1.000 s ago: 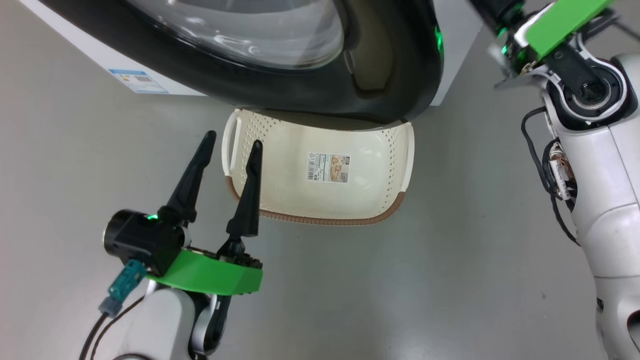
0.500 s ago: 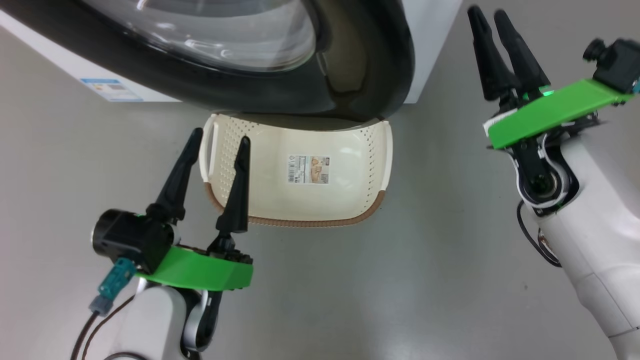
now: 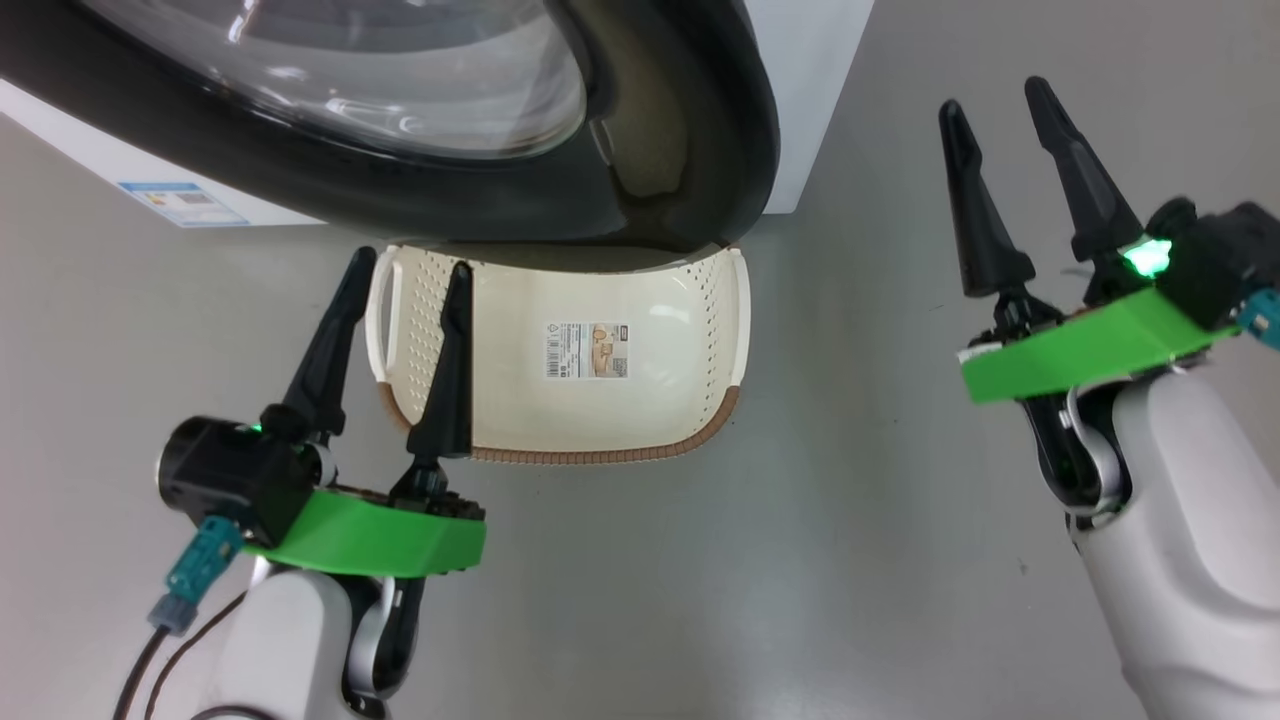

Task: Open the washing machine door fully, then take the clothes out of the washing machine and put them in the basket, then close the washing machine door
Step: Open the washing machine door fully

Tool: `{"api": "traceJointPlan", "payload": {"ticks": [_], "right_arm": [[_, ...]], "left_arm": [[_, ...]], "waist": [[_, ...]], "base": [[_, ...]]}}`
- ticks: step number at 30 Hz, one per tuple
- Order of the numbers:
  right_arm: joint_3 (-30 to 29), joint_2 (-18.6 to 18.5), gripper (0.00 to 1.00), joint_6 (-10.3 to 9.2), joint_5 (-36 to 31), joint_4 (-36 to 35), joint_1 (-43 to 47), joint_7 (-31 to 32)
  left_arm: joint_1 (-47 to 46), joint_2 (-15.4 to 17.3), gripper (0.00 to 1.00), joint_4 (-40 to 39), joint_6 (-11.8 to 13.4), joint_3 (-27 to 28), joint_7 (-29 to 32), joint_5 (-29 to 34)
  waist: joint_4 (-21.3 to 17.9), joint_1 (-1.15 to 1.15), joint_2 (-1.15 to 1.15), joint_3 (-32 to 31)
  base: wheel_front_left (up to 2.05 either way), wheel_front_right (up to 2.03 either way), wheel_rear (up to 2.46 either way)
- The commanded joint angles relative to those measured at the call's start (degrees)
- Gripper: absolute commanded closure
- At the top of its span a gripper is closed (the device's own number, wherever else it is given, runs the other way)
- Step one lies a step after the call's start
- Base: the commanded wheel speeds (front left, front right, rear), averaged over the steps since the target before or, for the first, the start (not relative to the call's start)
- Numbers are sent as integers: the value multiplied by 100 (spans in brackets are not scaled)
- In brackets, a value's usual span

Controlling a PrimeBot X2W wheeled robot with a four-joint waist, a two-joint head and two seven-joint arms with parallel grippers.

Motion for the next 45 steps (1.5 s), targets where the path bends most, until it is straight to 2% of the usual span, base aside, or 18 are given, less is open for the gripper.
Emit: {"api": "traceJointPlan", "payload": {"ticks": [1,7,14,43,44,45], "right_arm": [[7,108,0,29,-167,-318,199,-34],[-274,297,0,29,-708,-1059,791,-34],[-388,389,0,29,-1052,-1398,1126,-34],[-319,461,0,29,-946,-1129,1573,-35],[-321,462,2,29,-933,-1125,1572,-35],[-321,462,11,29,-926,-1121,1571,-35]], "left_arm": [[136,104,0,-175,2,212,-28,63],[173,104,0,-244,21,294,-28,67],[140,104,0,-280,44,309,-28,21],[188,104,0,-158,-3,283,-28,23],[187,104,0,-152,-3,280,-28,23],[185,104,0,-148,-3,278,-28,22]], "waist": [[-7,0,0,-9],[-47,0,0,-4],[-90,0,0,18],[-95,0,0,-113],[-93,0,0,-114],[-91,0,0,-116]], "base": [[0,0,0],[0,0,0],[0,0,0],[0,0,0],[0,0,0],[0,0,0]]}}
